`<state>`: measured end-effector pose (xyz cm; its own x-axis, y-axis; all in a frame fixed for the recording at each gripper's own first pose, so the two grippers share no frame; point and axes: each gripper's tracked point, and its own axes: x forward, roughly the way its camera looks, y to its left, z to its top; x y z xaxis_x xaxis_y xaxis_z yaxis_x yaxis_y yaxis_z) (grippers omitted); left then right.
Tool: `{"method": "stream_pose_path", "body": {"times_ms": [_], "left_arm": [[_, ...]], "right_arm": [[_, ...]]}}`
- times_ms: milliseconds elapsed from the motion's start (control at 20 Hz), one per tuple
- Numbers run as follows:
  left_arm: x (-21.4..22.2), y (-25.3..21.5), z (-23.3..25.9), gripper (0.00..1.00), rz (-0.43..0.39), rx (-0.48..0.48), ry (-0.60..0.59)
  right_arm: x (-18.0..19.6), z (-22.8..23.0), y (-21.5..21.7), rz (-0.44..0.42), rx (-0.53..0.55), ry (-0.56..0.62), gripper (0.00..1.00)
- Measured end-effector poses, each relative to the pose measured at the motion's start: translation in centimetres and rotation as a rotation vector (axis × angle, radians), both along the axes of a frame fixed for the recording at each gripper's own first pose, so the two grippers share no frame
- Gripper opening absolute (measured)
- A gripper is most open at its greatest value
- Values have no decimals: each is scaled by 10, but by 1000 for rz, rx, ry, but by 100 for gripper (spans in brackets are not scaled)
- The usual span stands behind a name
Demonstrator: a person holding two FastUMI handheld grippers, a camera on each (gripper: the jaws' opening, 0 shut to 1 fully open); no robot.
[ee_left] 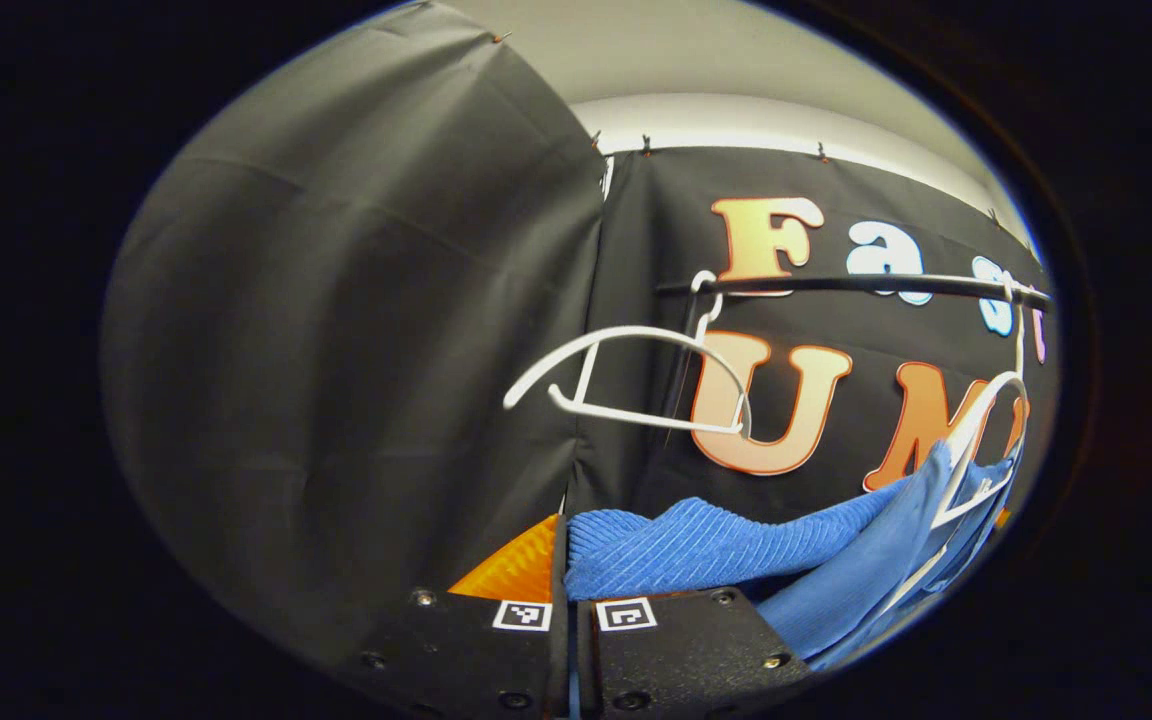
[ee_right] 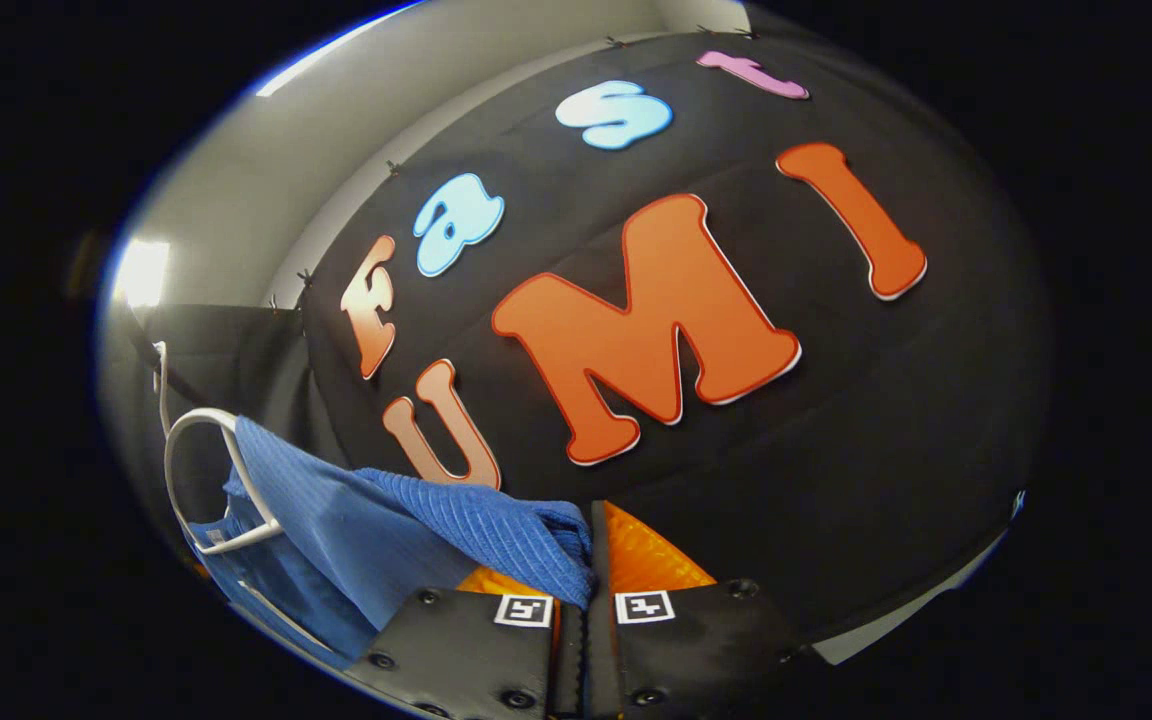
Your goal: Grasp the clothes on the hanger with both hands and then place them into the laundry hamper below.
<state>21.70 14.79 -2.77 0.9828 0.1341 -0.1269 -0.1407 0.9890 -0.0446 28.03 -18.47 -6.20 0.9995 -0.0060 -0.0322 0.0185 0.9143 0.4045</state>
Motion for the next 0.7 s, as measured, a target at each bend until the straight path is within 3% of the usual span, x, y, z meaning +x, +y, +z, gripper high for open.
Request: {"method": "stream_pose_path", "body": {"times_ms": [250,450,550,600,650,700], "left_arm": [[-6,4,-32,3,12,37,34],[-13,2,-94,4,7,-83,128],[-20,-6,-121,4,12,-86,161],[-23,-3,-139,4,24,-68,194],[-29,8,-166,4,62,-59,272],[-46,13,-196,3,82,-95,344]], "right_arm": [[-13,-41,22,21,-46,84,10],[-30,-96,58,79,-62,211,10],[-39,-127,71,94,-86,271,10],[-43,-142,76,98,-87,313,10],[-52,-176,63,45,-153,426,10],[-74,-202,54,39,-165,504,10]]}}
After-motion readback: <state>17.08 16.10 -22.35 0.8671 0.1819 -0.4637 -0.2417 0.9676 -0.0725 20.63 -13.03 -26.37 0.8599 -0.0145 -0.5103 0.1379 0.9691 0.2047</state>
